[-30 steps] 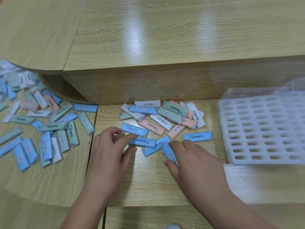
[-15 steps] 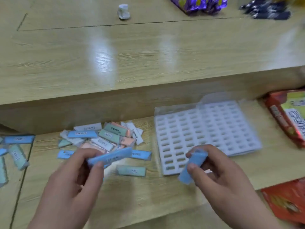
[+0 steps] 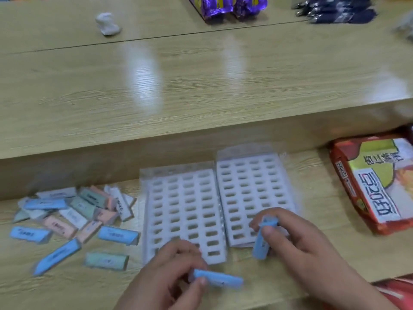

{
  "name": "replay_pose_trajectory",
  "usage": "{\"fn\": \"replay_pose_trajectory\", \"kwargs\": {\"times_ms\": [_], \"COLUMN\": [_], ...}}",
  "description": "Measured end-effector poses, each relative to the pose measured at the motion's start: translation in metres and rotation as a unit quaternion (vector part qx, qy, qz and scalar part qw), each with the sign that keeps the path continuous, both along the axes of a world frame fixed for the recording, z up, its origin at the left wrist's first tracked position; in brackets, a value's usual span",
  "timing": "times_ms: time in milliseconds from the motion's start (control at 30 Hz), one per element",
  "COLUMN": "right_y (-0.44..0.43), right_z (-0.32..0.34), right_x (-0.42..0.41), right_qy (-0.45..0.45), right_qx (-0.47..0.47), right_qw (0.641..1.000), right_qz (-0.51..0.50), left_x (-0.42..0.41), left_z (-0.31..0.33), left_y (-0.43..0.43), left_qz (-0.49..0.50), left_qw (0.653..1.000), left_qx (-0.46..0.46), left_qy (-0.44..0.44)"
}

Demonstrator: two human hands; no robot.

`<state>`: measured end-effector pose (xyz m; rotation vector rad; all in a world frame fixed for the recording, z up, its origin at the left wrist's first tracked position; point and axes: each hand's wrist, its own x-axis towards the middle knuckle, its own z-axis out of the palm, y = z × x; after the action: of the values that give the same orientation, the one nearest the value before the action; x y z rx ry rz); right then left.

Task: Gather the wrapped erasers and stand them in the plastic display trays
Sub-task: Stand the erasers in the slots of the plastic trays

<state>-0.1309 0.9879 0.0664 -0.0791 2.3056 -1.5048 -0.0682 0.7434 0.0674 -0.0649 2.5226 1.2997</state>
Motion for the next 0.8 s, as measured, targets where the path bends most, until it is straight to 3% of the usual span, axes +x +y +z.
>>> {"fn": "replay_pose_trajectory", "kwargs": {"times_ms": [167, 300, 500, 700, 800], "right_y": [0.004, 0.002, 0.006, 0.003, -0.015], "right_z": [-0.001, -0.004, 0.016, 0.027, 0.02], "right_x": [-0.008, -0.004, -0.018, -0.078, -0.101], "right_qy": [0.007, 0.02, -0.033, 0.144, 0.201], "right_qx": [0.044, 0.058, -0.079, 0.011, 0.038], "right_qw": [0.997, 0.993, 0.996, 0.988, 0.978], "right_qz": [0.056, 0.1, -0.003, -0.048, -0.049], "left_x": [-0.001, 0.003, -0.014, -0.074, -0.096], "left_z": [-0.008, -0.012, 0.016, 0.045, 0.039], "left_y": [-0.001, 0.01, 0.015, 0.038, 0.049], "left_qz": [0.06, 0.052, 0.116, 0.114, 0.134], "left_qw": [0.996, 0.994, 0.984, 0.967, 0.954], "left_qx": [0.03, 0.046, 0.042, -0.075, -0.164], "left_qy": [0.054, 0.082, 0.129, 0.216, 0.211]}}
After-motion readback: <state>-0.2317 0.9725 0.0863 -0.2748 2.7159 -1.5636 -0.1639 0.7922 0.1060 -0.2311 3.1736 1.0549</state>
